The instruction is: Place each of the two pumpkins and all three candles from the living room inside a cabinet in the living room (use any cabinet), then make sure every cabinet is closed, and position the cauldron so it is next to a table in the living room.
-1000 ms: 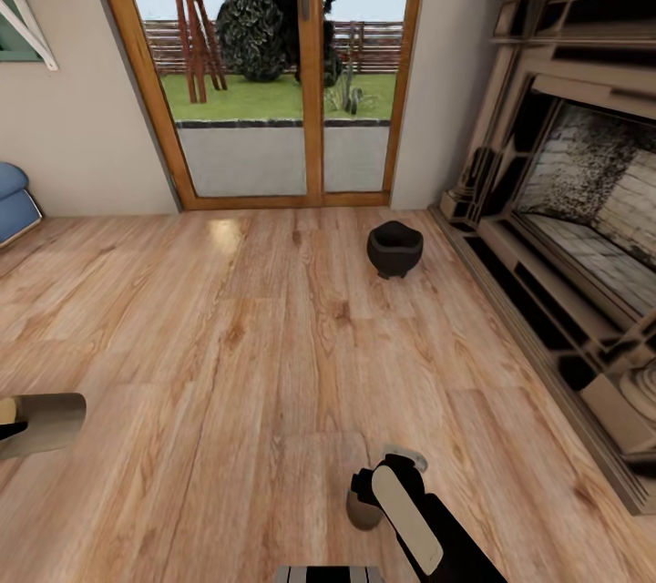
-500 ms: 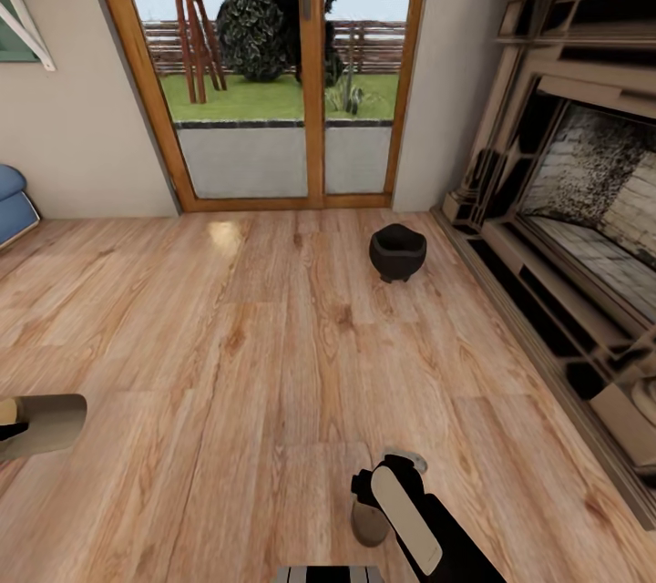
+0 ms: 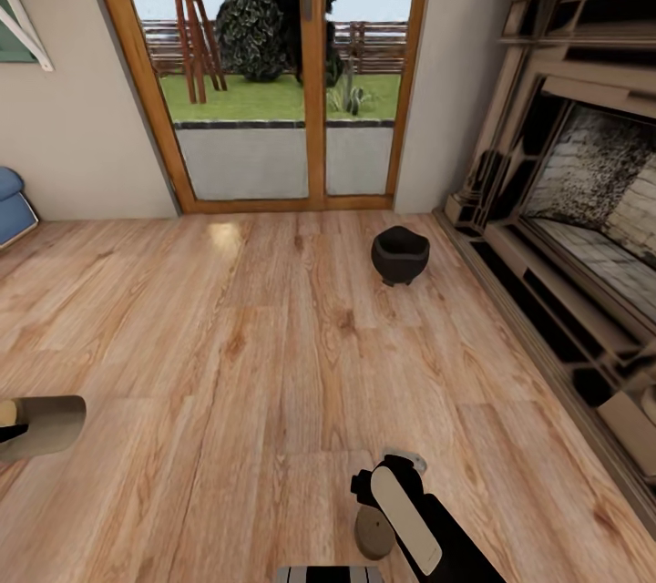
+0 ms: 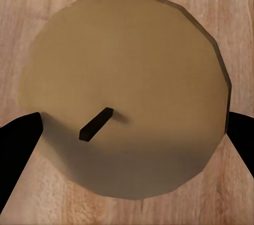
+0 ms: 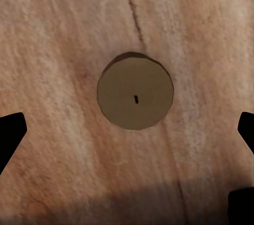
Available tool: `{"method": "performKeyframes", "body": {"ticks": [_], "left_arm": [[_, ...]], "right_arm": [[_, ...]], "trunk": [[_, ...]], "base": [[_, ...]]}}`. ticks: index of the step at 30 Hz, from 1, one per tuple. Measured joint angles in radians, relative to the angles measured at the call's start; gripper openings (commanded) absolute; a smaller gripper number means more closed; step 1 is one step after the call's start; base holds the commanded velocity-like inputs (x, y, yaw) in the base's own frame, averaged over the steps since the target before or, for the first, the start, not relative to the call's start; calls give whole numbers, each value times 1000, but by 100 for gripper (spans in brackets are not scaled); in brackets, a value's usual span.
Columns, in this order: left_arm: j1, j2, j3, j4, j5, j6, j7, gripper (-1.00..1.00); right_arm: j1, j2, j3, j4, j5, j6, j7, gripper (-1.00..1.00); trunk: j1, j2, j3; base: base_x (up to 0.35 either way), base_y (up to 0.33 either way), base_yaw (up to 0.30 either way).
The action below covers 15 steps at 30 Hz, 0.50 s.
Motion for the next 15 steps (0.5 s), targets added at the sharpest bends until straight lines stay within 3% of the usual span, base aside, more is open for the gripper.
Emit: {"method": "performKeyframes", "body": {"ticks": [6,15], "left_arm": [[0,3,1,0,-2,2,0,-100],[0,4,5,0,1,3,-2,-100]], "right_arm": [[0,0,0,0,0,0,0,100],[0,1,0,0,0,0,0,100]], "trunk": [[3,-1,-23],[3,-1,-23]], "base": [[0,0,0],[0,41,0]]}}
